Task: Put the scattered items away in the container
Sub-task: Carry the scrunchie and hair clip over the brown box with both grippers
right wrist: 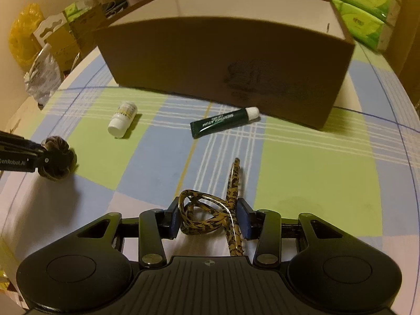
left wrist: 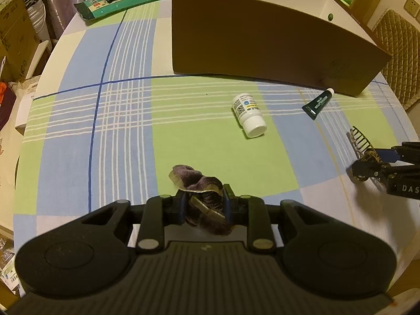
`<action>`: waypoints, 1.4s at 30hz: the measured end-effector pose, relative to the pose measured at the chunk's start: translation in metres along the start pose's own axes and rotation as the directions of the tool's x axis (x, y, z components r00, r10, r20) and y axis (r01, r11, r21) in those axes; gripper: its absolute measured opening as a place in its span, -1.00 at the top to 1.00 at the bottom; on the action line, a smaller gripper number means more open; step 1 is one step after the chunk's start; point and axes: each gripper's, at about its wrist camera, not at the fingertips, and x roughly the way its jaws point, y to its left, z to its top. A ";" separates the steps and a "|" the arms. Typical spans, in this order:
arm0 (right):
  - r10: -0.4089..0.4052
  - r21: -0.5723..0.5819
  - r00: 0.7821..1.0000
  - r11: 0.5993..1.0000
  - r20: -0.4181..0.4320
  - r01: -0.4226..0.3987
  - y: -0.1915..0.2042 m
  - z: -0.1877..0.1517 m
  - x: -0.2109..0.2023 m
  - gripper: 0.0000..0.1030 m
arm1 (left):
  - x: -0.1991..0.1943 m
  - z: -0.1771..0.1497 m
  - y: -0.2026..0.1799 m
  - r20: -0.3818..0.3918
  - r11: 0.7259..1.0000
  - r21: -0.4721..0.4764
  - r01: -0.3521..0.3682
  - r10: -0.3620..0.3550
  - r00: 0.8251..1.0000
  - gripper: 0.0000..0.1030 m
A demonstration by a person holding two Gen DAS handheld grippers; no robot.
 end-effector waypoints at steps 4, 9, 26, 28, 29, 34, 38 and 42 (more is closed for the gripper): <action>0.014 0.027 0.999 1.000 0.029 -0.015 -0.004 0.003 -0.012 0.22 | -0.007 0.000 0.002 0.012 1.000 -0.007 0.007 -0.007 1.000 0.59; 0.049 0.057 0.996 0.997 0.068 -0.053 -0.007 0.012 -0.028 0.22 | -0.022 0.008 0.003 0.053 1.000 -0.004 0.022 -0.022 0.998 0.59; 0.189 -0.038 0.958 0.982 0.217 -0.185 0.006 0.092 -0.057 0.22 | -0.055 0.086 -0.021 0.209 0.990 0.101 0.096 -0.115 0.971 0.59; 0.193 -0.054 0.950 0.981 0.244 -0.185 0.004 0.107 -0.061 0.22 | -0.057 0.101 -0.023 0.232 0.988 0.125 0.088 -0.115 0.966 0.59; 0.193 -0.062 0.947 0.981 0.258 -0.183 0.003 0.115 -0.062 0.22 | -0.058 0.109 -0.024 0.243 0.987 0.137 0.084 -0.115 0.963 0.59; 0.188 -0.104 0.938 0.981 0.290 -0.165 -0.004 0.150 -0.059 0.22 | -0.055 0.149 -0.029 0.272 0.982 0.179 0.064 -0.112 0.956 0.59; 0.177 -0.122 0.943 0.981 0.281 -0.148 -0.012 0.173 -0.050 0.22 | -0.047 0.176 -0.033 0.272 0.976 0.211 0.061 -0.118 0.955 0.59; 0.158 -0.144 0.950 0.982 0.270 -0.123 -0.019 0.188 -0.042 0.22 | -0.032 0.197 -0.034 0.247 0.970 0.238 0.053 -0.114 0.962 0.59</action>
